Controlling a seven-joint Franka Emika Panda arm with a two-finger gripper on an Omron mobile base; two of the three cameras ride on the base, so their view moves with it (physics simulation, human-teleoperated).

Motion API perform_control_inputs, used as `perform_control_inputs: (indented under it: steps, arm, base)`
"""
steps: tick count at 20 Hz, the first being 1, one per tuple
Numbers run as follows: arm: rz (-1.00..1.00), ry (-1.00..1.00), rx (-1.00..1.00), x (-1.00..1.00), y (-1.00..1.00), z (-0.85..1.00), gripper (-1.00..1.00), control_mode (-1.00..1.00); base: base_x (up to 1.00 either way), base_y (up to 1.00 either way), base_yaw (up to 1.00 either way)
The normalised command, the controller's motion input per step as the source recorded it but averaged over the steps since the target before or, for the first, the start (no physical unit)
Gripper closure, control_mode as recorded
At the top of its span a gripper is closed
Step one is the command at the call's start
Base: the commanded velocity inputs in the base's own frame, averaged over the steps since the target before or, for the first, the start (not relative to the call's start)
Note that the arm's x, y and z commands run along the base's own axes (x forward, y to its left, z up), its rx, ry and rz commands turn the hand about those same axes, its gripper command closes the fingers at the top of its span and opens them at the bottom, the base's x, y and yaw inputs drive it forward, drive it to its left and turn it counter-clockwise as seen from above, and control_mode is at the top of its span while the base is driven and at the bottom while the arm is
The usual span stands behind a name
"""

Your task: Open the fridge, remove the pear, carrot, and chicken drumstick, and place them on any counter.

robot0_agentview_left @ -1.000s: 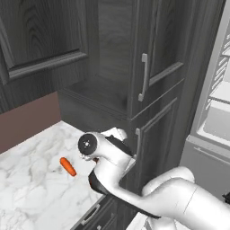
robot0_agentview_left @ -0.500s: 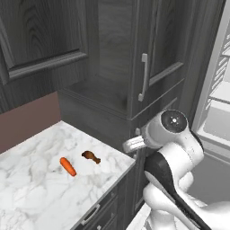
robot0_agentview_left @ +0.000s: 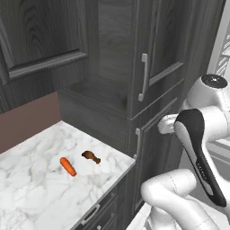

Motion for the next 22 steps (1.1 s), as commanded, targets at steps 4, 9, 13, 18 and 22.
perform_control_inputs:
  steps: [4,9,13,18,22]
  arm:
    - [-0.19,0.0,-0.02,-0.04,-0.98,-0.2,-1.0,-1.0]
    - [-0.09,-0.01,-0.01,-0.09,-0.34,-0.12,-1.0,1.0]
    - [0.0,0.0,0.0,0.0,0.0,0.0,-1.0,1.0]
    - [0.0,0.0,0.0,0.0,0.0,0.0,-1.0,1.0]
    - [0.0,0.0,0.0,0.0,0.0,0.0,-1.0,1.0]
  base:
    - [0.0,0.0,0.0]
    - [-0.06,-0.42,-0.25]
    - [0.0,-0.66,-0.72]
    - [0.3,-0.25,-0.71]
    - [0.85,0.14,-0.39]
